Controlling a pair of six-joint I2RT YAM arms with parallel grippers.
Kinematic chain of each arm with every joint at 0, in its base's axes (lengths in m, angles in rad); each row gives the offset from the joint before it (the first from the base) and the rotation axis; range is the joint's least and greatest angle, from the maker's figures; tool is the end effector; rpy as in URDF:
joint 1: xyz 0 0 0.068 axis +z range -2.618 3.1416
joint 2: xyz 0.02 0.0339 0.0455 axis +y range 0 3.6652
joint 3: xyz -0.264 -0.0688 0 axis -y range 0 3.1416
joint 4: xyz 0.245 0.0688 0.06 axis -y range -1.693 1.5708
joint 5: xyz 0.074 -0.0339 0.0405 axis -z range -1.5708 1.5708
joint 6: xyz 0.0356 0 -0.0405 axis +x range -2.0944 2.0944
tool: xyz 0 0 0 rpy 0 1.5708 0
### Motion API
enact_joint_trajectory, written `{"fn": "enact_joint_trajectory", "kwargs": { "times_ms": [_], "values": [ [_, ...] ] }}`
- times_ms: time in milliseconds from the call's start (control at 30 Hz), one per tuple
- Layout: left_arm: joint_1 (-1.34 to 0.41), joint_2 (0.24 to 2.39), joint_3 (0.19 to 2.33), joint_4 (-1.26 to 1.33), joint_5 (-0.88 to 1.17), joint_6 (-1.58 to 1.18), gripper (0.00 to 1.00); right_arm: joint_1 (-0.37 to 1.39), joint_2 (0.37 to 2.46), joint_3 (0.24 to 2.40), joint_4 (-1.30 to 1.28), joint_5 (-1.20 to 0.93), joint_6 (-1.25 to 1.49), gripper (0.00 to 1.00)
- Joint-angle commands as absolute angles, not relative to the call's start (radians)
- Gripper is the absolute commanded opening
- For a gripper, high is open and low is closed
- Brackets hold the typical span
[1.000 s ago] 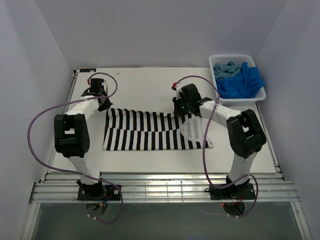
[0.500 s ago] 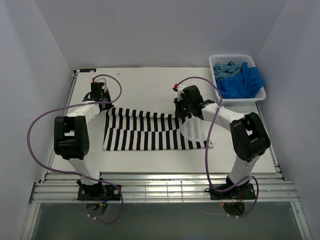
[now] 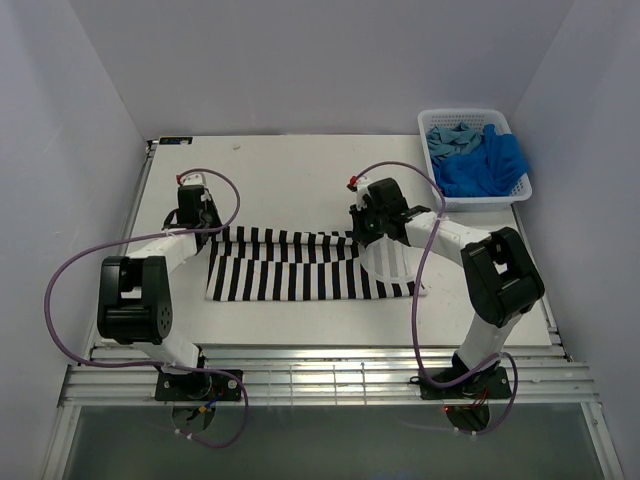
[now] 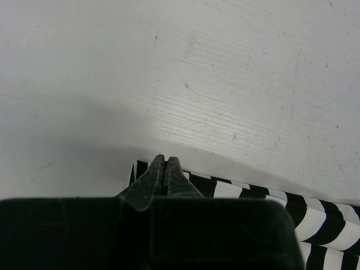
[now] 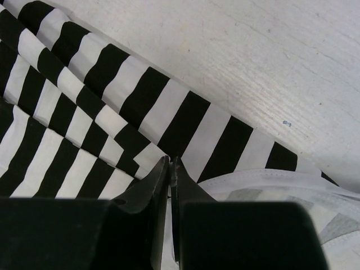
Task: Fold and stack the tank tops
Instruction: Fold the tank top
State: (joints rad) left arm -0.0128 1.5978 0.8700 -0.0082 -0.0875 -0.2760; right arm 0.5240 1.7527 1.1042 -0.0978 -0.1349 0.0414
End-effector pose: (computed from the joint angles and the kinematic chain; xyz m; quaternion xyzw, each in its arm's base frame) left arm 0.3311 -0.0011 0.1857 -0.1374 0.9030 -0.0187 0.4065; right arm 0.3262 0.1940 0.1988 -0.2447 0.8812 0.1708 0.3667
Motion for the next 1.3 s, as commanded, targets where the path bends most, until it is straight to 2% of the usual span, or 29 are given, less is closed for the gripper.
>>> {"fn": "enact_joint_trajectory", "kwargs": {
  "times_ms": [0,400,567,667,733,767,833,867,900,967,1000,1033,1067,1100,1200,1267],
  "values": [
    [-0.012,1.526,0.841,0.04,-0.123,-0.298,0.0,0.523,1.703,1.085,-0.068,-0.161,0.029,0.08],
    [-0.012,1.543,0.801,0.005,-0.1,-0.371,0.0,0.525,1.724,1.032,-0.035,-0.204,0.046,0.1],
    [-0.012,1.557,0.802,-0.048,-0.095,-0.413,0.1,0.526,1.726,1.017,-0.032,-0.198,0.052,0.17],
    [-0.012,1.525,0.779,-0.051,-0.098,-0.431,0.21,0.529,1.72,0.999,-0.031,-0.204,0.055,0.22],
    [-0.012,1.491,0.758,-0.048,-0.091,-0.439,0.28,0.534,1.709,0.976,-0.022,-0.219,0.06,0.31],
    [-0.012,1.483,0.752,-0.045,-0.087,-0.442,0.33,0.535,1.703,0.965,-0.015,-0.224,0.066,0.32],
    [-0.012,1.467,0.738,-0.048,-0.087,-0.454,0.35,0.54,1.677,0.936,-0.012,-0.236,0.072,0.33],
    [-0.012,1.453,0.733,-0.048,-0.097,-0.459,0.41,0.543,1.666,0.928,-0.012,-0.239,0.074,0.33],
    [-0.012,1.447,0.73,-0.066,-0.109,-0.466,0.52,0.545,1.643,0.919,-0.012,-0.239,0.078,0.35],
    [-0.012,1.419,0.727,-0.087,-0.142,-0.491,0.68,0.551,1.612,0.891,-0.012,-0.239,0.083,0.38],
    [-0.012,1.407,0.726,-0.1,-0.15,-0.498,0.87,0.552,1.582,0.882,-0.012,-0.239,0.089,0.4],
    [-0.012,1.39,0.724,-0.107,-0.159,-0.508,0.96,0.554,1.563,0.874,-0.015,-0.236,0.092,0.42],
    [-0.012,1.372,0.729,-0.121,-0.194,-0.54,0.98,0.555,1.545,0.861,-0.024,-0.235,0.095,0.44],
    [-0.012,1.33,0.733,-0.142,-0.213,-0.554,0.98,0.555,1.508,0.853,-0.025,-0.227,0.098,0.5],
    [-0.012,1.255,0.787,-0.193,-0.249,-0.606,0.98,0.555,1.454,0.844,-0.029,-0.224,0.109,0.56],
    [-0.012,1.236,0.833,-0.199,-0.192,-0.627,0.98,0.555,1.444,0.853,-0.035,-0.233,0.118,0.71]
  ]
}}
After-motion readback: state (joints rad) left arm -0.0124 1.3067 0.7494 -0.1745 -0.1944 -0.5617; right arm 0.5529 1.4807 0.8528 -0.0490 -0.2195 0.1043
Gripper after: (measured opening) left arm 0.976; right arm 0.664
